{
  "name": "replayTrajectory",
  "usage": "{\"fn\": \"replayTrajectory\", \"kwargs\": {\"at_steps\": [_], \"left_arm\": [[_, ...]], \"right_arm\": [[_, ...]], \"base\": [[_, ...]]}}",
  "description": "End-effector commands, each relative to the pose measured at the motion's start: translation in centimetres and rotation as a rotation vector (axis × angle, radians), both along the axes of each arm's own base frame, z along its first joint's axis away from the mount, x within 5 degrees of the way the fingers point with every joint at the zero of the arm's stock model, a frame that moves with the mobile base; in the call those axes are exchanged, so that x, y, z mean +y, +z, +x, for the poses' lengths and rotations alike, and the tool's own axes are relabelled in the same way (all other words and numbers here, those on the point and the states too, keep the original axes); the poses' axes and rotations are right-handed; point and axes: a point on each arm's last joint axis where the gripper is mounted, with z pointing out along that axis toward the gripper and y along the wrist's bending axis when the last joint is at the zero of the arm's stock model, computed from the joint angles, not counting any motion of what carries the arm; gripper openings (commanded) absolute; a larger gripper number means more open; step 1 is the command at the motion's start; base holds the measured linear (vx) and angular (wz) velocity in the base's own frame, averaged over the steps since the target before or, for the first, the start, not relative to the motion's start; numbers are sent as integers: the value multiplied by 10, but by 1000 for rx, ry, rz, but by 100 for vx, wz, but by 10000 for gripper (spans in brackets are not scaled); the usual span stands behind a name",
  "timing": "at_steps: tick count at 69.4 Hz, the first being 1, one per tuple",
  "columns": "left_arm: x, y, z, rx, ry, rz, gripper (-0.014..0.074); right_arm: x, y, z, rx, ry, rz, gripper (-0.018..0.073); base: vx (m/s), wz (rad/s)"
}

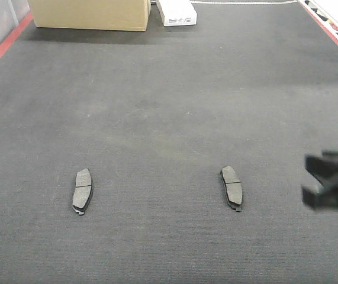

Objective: Move and align brake pads A on conveyor
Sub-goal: 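Open the right gripper and raise it off the placed pad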

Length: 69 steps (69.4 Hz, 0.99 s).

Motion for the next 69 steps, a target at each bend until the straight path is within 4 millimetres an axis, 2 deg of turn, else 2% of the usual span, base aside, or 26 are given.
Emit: {"fn": "replayTrajectory", "kwargs": {"at_steps": [1, 10, 24, 69], "left_arm": [[-3, 13, 1, -79, -27, -30, -7], [-3, 13, 1, -79, -27, -30, -6], [-3, 13, 1, -79, -27, -30, -6], [-3, 13, 1, -79, -27, -30, -6]], "right_arm": [[-5, 9, -14, -138, 10, 5, 68], [-10, 1, -34, -214, 11, 20, -15], [-15, -3, -51, -362, 8, 60, -9], [-15, -2, -53, -382, 8, 65, -9]], "base": [[0, 0], [0, 0], [0, 0], [0, 0]]}}
